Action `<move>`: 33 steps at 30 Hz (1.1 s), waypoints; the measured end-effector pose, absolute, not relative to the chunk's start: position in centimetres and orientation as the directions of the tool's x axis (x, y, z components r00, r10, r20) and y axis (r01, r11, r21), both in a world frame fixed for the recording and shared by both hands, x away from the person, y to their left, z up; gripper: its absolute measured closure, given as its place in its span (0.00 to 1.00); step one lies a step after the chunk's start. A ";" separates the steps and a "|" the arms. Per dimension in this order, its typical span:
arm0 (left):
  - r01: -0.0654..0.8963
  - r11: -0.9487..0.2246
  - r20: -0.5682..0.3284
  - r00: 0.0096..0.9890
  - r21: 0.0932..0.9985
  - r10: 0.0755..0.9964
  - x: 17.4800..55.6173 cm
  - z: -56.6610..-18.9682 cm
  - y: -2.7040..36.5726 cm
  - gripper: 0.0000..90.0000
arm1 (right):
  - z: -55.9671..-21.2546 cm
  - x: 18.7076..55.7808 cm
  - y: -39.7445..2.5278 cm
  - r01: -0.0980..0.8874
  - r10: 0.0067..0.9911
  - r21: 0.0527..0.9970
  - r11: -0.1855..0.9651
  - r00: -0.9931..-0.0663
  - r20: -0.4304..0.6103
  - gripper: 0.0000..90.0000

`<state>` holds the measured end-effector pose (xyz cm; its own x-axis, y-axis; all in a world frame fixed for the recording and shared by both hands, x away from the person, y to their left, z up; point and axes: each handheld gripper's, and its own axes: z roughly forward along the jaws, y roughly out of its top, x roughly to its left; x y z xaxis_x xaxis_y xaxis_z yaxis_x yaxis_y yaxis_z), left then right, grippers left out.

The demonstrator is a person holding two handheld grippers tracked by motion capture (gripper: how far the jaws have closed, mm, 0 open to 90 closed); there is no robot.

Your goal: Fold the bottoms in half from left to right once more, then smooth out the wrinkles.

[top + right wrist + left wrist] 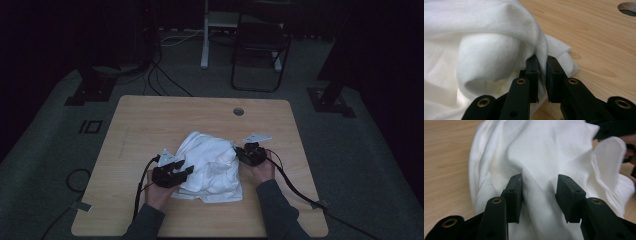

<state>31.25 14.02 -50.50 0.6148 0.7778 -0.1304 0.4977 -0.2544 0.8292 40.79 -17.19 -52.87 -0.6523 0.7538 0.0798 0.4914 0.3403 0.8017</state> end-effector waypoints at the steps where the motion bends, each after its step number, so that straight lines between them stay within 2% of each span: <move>1: 0.490 -0.265 -0.118 0.620 0.830 0.776 31.0 -50.5 13.8 0.63 | -52.9 40.9 -17.2 0.494 0.755 0.800 0.339 -0.651 0.082 0.90; 3: 0.481 -0.276 -0.103 0.623 0.832 0.775 30.7 -50.5 13.4 0.63 | -52.9 41.0 -17.3 0.499 0.760 0.798 0.338 -0.645 0.082 0.88; 7: 0.459 -0.304 -0.056 0.619 0.835 0.783 30.2 -50.5 12.6 0.61 | -51.9 40.3 -18.0 0.488 0.763 0.811 0.321 -0.641 0.084 0.69; 12: 0.451 -0.304 -0.044 0.614 0.839 0.788 30.0 -50.5 12.3 0.61 | -49.5 38.3 -19.4 0.432 0.757 0.852 0.295 -0.650 0.067 0.61; 16: 0.448 -0.308 -0.038 0.614 0.839 0.788 29.9 -50.5 12.0 0.61 | -47.9 36.6 -19.9 0.393 0.718 0.883 0.256 -0.689 0.099 0.55; 23: 0.437 -0.337 -0.010 0.623 0.834 0.782 29.7 -51.0 11.0 0.57 | -47.5 36.0 -17.5 0.390 0.697 0.876 0.282 -0.711 0.092 0.44; 28: 0.435 -0.335 -0.003 0.614 0.836 0.790 29.5 -50.8 10.9 0.55 | -48.0 35.5 -16.4 0.386 0.684 0.870 0.306 -0.725 0.081 0.43; 30: 0.434 -0.338 0.000 0.614 0.835 0.789 29.6 -50.8 10.9 0.55 | -48.1 34.6 -16.3 0.365 0.643 0.875 0.319 -0.761 0.083 0.48; 33: 0.437 -0.330 -0.004 0.609 0.837 0.793 29.5 -50.8 10.9 0.55 | -48.5 34.2 -16.1 0.371 0.605 0.865 0.337 -0.789 0.103 0.49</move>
